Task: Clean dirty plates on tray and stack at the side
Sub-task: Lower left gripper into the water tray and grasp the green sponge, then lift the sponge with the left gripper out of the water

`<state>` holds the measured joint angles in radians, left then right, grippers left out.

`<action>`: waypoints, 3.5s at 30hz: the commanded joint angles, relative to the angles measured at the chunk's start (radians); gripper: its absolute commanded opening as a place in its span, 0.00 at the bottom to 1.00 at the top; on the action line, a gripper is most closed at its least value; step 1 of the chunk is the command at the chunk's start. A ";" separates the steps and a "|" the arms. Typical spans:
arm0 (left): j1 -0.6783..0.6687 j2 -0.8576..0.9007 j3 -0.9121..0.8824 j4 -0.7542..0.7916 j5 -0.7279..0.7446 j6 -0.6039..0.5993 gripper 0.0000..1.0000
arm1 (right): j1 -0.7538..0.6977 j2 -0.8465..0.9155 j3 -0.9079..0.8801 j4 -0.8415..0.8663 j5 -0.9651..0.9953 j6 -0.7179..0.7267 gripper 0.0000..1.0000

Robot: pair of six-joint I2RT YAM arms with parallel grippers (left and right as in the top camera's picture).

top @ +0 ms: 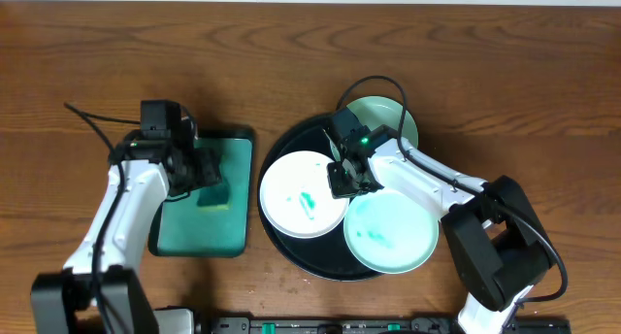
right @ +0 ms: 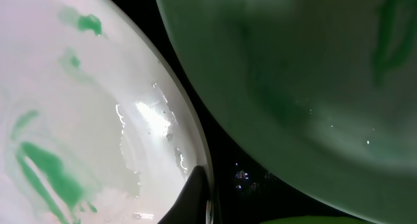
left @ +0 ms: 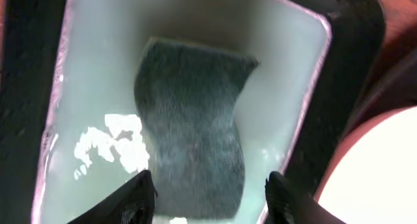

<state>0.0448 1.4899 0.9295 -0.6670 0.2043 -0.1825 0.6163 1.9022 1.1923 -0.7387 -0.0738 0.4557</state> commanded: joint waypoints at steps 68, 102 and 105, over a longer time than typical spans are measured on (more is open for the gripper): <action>-0.272 -0.707 0.039 0.044 -0.408 0.105 0.07 | 0.006 0.013 -0.016 -0.039 -0.013 -0.008 0.01; -0.271 -0.578 0.040 0.018 -0.407 0.278 0.07 | 0.006 0.013 -0.016 -0.038 -0.013 -0.026 0.01; -0.262 -0.523 0.040 0.015 -0.407 0.119 0.07 | 0.006 0.013 -0.016 -0.035 -0.013 -0.014 0.01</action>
<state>-0.2245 0.9169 0.9466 -0.6544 -0.1871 0.1135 0.6163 1.9022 1.1946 -0.7586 -0.0814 0.4549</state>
